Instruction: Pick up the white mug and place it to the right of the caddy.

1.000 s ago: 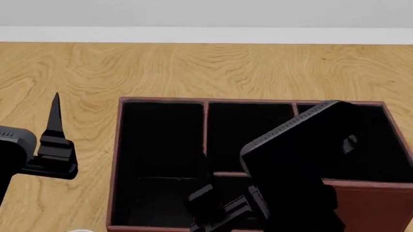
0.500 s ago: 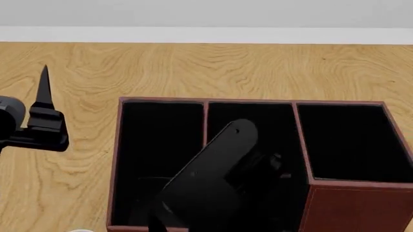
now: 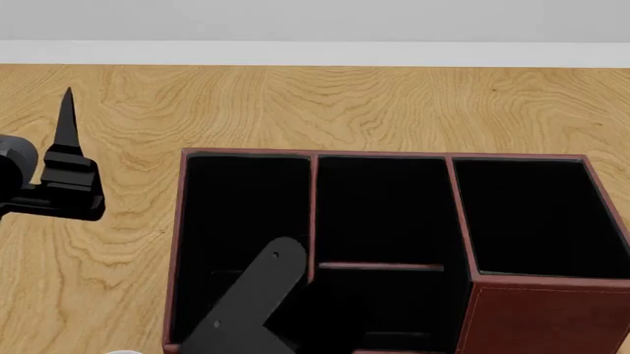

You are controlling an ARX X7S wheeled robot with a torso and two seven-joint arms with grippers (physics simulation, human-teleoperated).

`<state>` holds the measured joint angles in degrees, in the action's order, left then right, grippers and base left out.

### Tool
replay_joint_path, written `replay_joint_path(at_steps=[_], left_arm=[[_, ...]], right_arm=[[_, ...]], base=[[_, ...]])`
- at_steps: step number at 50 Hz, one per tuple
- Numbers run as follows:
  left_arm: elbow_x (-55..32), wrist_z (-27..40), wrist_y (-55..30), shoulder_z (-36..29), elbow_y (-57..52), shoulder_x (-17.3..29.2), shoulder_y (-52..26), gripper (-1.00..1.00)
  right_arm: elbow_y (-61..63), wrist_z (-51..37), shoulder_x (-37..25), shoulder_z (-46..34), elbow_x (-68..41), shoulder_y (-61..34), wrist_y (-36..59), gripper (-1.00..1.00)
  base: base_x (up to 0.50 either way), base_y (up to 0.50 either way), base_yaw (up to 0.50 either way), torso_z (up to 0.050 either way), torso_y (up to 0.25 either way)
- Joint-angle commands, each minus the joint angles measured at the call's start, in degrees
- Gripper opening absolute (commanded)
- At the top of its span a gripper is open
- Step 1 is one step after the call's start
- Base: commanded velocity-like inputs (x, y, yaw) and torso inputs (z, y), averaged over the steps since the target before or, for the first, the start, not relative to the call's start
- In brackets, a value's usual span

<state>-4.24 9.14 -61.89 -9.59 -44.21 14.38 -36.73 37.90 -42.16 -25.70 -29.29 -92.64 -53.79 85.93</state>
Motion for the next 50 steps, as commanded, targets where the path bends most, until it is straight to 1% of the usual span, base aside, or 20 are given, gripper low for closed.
replay_joint_path(at_steps=[1,10,18,21,22,26,35,41,46,50], left_arm=[[-0.10,0.56,-1.48,-0.93,-0.69,-0.43,-1.07,1.00],[-0.16,1.06,-3.12,-1.68,-1.64,-0.76,-2.13,1.00],[-0.56,0.96,-2.47,-1.15,-1.37,-0.76,-2.11,1.00],[-0.62,1.01,-2.47,-1.15,-1.37,-0.73,-2.12,1.00],[-0.58,1.11,-2.96,-1.47,-1.94,-0.66,-2.13,1.00],[-0.82,1.20,-4.23,-1.22,-2.98,-0.83,-2.53,1.00],[-1.10,1.65,-5.84,-1.45,-4.19,-1.32,-2.96,1.00],[-1.35,1.66,-5.84,-1.25,-4.40,-1.30,-2.86,1.00],[-1.52,1.61,-5.59,-1.12,-4.31,-1.11,-2.74,1.00],[-1.76,1.38,-4.73,-0.44,-3.71,-0.89,-2.28,1.00]], right_arm=[[-2.51,-4.66,2.18,-5.79,-3.37,0.08,-1.17,1.00],[-4.22,-3.58,4.03,-8.68,-2.31,0.06,-1.92,1.00],[-6.86,-6.01,6.88,-13.13,-3.17,-0.25,-2.00,1.00],[-6.85,-6.07,6.73,-13.48,-3.28,-0.44,-2.37,1.00],[-8.27,-7.43,8.25,-15.17,-4.39,-1.05,-2.04,1.00],[-9.59,-8.43,9.05,-16.63,-5.78,-2.08,-2.24,1.00],[-13.70,-5.18,10.49,-19.16,-4.28,-3.12,-2.18,1.00],[-16.40,-4.46,11.48,-20.81,-5.08,-4.23,-2.36,1.00],[-17.95,-1.94,11.92,-21.77,-2.98,-4.57,-2.65,1.00],[-19.40,2.38,12.37,-22.90,0.93,-4.64,-3.13,1.00]], base=[[0.00,0.00,0.00,0.000,0.000],[0.00,0.00,0.00,0.000,0.000],[0.00,0.00,0.00,0.000,0.000],[0.00,0.00,0.00,0.000,0.000],[0.00,0.00,0.00,0.000,0.000],[0.00,0.00,0.00,0.000,0.000],[0.00,0.00,0.00,0.000,0.000],[0.00,0.00,0.00,0.000,0.000],[0.00,0.00,0.00,0.000,0.000],[0.00,0.00,0.00,0.000,0.000]])
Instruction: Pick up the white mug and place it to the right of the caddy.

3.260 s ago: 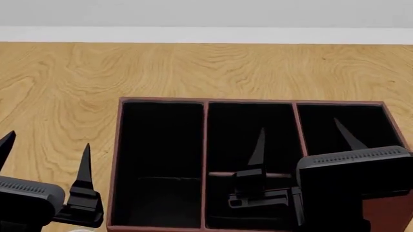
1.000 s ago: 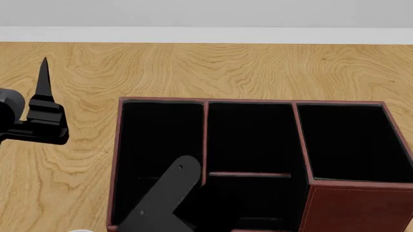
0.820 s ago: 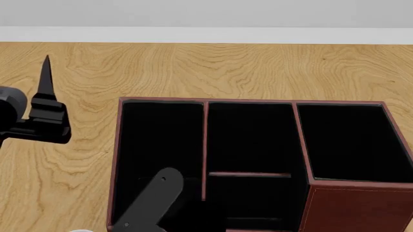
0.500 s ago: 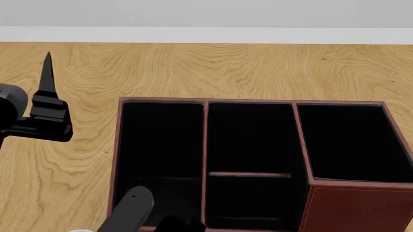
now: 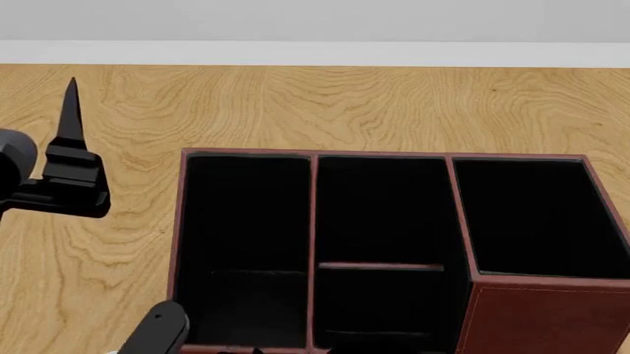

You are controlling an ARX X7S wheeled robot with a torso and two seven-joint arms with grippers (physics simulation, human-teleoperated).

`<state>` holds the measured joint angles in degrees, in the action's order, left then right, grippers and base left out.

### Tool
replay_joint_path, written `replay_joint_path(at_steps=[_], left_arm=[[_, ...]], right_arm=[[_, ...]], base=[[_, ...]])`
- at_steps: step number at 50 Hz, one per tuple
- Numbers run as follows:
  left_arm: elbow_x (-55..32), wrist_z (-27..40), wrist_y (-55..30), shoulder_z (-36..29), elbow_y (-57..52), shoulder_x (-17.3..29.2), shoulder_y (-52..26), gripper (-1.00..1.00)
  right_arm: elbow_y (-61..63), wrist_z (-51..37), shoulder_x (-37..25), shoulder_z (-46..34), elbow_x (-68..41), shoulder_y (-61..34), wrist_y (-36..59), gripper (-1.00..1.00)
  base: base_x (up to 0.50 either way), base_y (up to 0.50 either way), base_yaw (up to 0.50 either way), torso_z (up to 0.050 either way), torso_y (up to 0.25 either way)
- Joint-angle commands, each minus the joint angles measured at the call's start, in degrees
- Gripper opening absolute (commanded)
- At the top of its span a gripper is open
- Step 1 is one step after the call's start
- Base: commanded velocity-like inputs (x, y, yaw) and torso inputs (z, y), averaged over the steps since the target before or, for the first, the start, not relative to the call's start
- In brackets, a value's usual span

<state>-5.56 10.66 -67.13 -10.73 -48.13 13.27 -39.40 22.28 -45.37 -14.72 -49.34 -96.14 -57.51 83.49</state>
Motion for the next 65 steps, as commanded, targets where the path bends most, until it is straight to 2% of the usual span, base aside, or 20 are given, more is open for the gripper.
replay_joint_path(at_steps=[1,26,48,65], left_arm=[[-0.46,-0.14,0.61,0.73,0.25,0.30,0.47,1.00],[-1.07,-0.45,3.93,1.78,1.88,1.53,1.75,1.00],[-1.56,0.44,2.63,1.54,0.80,1.10,1.52,1.00],[-1.85,0.30,5.39,1.86,3.05,1.62,2.04,1.00]], right_arm=[[-3.89,5.93,1.38,-2.97,4.66,-0.96,-0.86,1.00],[-13.09,22.33,2.60,-9.45,17.61,-3.94,-6.52,1.00],[-21.79,32.39,4.94,-15.15,25.03,-4.69,-12.03,1.00],[-29.91,40.00,6.62,-19.04,29.82,-5.07,-16.48,1.00]], base=[[0.00,0.00,0.00,0.000,0.000],[0.00,0.00,0.00,0.000,0.000],[0.00,0.00,0.00,0.000,0.000],[0.00,0.00,0.00,0.000,0.000]])
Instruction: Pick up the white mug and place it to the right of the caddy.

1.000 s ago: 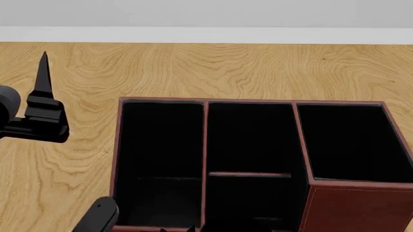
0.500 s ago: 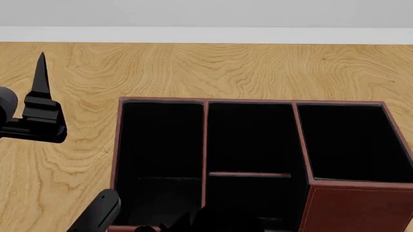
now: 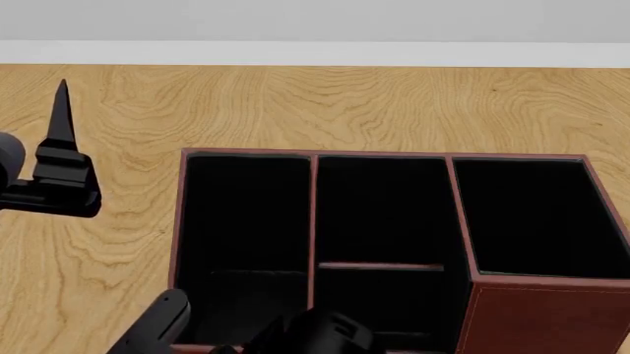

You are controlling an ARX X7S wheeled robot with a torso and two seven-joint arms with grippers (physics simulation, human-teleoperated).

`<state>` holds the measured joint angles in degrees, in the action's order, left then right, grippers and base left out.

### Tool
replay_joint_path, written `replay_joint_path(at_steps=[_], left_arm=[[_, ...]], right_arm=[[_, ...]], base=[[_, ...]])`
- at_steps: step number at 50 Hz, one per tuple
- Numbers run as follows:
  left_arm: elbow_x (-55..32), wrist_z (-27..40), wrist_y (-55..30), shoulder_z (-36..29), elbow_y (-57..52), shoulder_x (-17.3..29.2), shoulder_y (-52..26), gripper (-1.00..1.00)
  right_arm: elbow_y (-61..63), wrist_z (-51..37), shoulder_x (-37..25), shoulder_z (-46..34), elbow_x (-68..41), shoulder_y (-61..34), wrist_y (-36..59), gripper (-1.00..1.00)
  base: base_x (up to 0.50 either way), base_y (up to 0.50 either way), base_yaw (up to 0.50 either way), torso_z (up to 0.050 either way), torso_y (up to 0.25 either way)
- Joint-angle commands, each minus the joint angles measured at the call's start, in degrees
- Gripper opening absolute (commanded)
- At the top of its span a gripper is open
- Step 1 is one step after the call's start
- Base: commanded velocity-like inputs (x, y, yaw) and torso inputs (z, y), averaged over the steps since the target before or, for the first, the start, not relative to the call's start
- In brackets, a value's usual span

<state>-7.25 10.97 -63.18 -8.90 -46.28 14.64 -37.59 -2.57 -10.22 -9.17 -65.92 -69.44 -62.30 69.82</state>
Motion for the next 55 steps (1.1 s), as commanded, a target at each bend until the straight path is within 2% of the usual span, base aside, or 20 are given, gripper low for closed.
replay_joint_path(at_steps=[1,34,35,55], left_arm=[[-0.13,0.06,1.32,-0.07,1.15,0.26,0.10,1.00],[-1.33,0.11,1.65,1.63,0.69,0.92,0.35,1.00],[-1.36,0.13,1.57,1.65,0.53,0.97,0.39,1.00],[-2.11,0.85,-0.99,2.48,-2.70,1.18,-0.03,1.00]], right_arm=[[-5.53,5.20,1.20,-2.59,3.21,-0.27,-2.94,1.00],[-11.77,10.11,4.25,-6.58,5.30,0.66,-6.00,1.00],[-11.69,9.76,4.23,-6.41,5.27,0.74,-6.13,-1.00],[-7.69,6.14,2.81,-4.86,2.55,0.12,-4.25,-1.00]], base=[[0.00,0.00,0.00,0.000,0.000],[0.00,0.00,0.00,0.000,0.000],[0.00,0.00,0.00,0.000,0.000],[0.00,0.00,0.00,0.000,0.000]])
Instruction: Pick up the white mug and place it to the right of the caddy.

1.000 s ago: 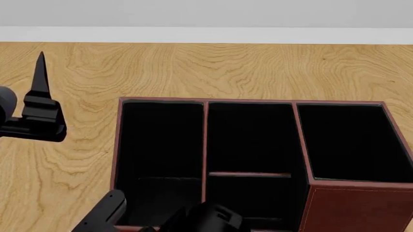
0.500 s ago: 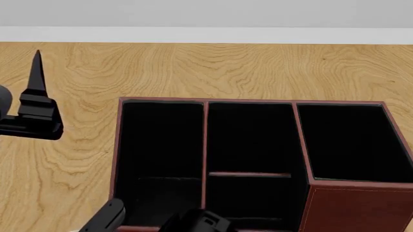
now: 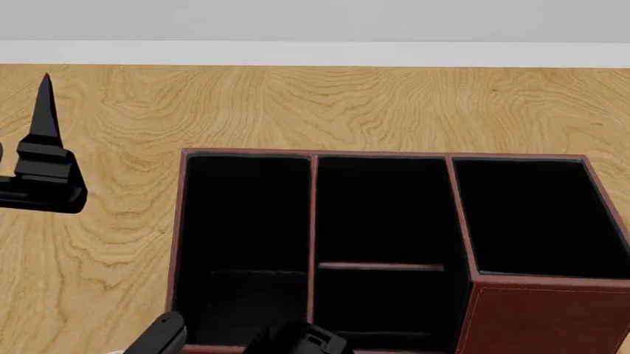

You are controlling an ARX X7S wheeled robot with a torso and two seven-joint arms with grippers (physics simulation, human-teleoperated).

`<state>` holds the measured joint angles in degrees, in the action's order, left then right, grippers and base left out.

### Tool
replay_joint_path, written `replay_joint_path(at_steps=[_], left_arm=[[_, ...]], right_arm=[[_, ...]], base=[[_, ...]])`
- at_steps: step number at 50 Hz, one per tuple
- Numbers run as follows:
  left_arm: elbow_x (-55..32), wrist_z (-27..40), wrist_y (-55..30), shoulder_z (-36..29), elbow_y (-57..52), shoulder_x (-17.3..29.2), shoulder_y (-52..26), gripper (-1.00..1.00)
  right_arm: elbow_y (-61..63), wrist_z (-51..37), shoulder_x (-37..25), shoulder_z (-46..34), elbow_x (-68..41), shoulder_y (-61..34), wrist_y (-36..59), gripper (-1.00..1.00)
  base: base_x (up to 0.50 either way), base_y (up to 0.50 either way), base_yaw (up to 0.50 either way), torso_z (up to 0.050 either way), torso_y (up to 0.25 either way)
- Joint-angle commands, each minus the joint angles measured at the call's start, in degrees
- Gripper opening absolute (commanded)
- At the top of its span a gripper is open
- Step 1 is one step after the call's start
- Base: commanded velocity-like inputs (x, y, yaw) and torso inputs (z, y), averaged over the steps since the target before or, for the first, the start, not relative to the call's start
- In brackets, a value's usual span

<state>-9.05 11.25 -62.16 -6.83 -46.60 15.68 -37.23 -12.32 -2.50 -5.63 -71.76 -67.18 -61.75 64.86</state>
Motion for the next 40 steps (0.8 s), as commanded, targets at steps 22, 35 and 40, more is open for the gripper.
replay_joint_path(at_steps=[22,35,40], left_arm=[[-0.31,2.50,-7.35,5.08,-12.70,3.07,0.62,1.00],[-5.89,6.73,-7.93,6.19,-13.31,5.28,0.12,1.00],[-14.41,13.65,-7.50,6.62,-13.35,8.56,-0.37,1.00]], right_arm=[[11.13,-9.74,-3.65,5.39,-5.14,-2.03,3.47,-1.00],[13.56,-12.56,-5.01,8.47,-9.53,-3.97,5.21,-1.00],[14.83,-13.59,-5.77,9.26,-10.97,-4.21,5.63,-1.00]], base=[[0.00,0.00,0.00,0.000,0.000],[0.00,0.00,0.00,0.000,0.001],[0.00,0.00,0.00,0.000,0.000]])
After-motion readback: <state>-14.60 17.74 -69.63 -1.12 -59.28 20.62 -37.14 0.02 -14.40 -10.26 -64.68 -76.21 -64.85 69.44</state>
